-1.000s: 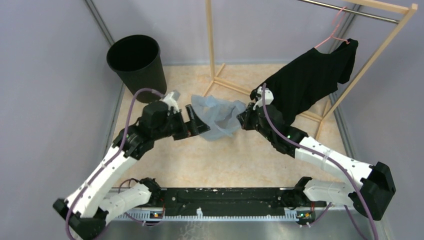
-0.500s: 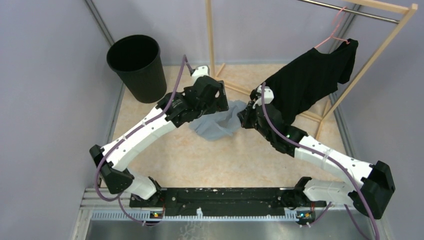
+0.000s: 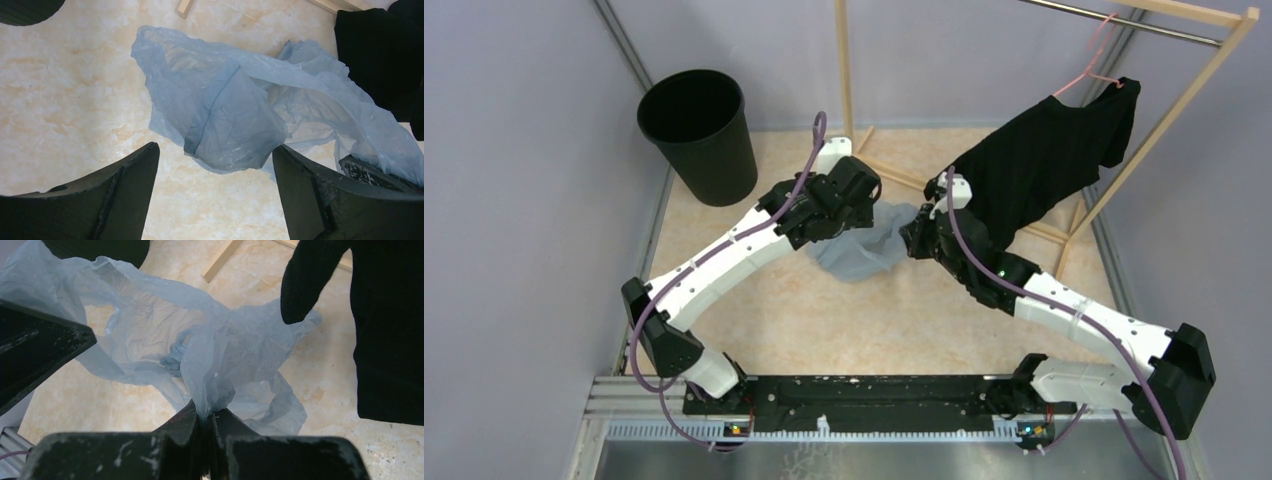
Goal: Put the trash bags into the trash bin
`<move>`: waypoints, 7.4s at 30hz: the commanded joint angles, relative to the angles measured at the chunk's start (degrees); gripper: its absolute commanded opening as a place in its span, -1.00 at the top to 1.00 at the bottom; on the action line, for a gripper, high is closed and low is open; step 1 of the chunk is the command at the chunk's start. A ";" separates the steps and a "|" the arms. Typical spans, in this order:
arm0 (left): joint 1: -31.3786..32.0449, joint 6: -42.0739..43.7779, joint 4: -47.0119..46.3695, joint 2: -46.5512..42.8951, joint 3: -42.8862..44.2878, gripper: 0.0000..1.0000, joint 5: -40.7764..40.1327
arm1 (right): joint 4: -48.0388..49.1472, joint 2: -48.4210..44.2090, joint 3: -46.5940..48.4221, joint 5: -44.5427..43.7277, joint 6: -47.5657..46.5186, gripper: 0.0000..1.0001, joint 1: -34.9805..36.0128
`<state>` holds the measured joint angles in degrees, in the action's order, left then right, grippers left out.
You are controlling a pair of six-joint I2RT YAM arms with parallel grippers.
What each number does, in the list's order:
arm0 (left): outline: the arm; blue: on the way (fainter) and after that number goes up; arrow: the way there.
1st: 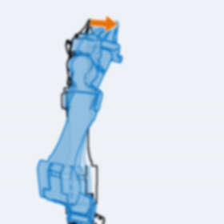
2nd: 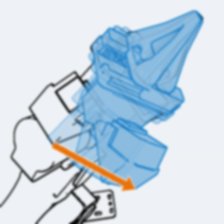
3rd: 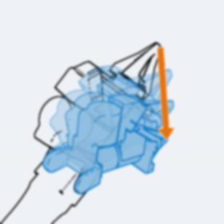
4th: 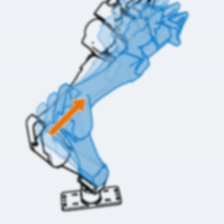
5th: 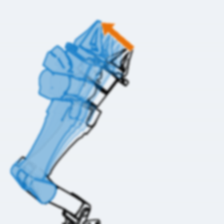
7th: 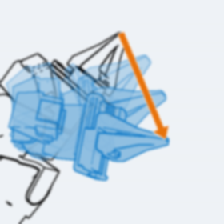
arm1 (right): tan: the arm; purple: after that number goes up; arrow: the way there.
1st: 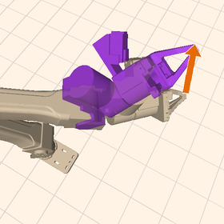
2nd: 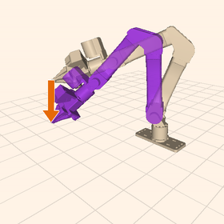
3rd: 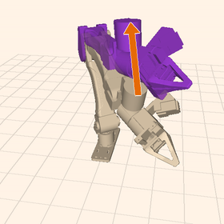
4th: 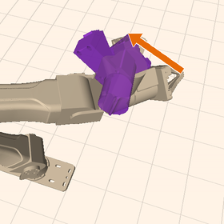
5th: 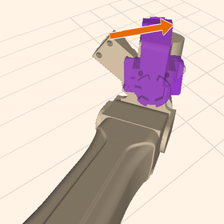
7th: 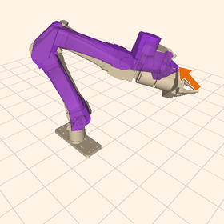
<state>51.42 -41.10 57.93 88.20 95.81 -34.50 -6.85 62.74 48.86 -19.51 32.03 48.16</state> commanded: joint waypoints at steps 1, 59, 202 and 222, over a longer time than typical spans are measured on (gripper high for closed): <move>0.17 3.93 -2.69 1.68 2.90 -0.81 -3.32 | 0.48 -1.24 1.47 -1.06 -0.83 1.00 0.88; -25.03 2.65 -31.16 -44.90 -40.89 1.00 48.96 | -3.39 7.38 15.52 23.27 -13.42 1.00 1.74; -48.55 43.89 -37.38 15.15 8.43 -0.90 23.47 | -8.48 -5.84 13.80 7.02 -22.18 1.00 13.63; -40.28 51.62 -36.44 17.42 5.81 0.52 15.87 | -12.80 -11.59 13.44 9.16 -19.61 1.00 13.65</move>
<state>7.35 8.78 20.73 106.76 101.62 -14.61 -20.01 52.51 60.12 -11.27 11.16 61.65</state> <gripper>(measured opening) 0.280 0.006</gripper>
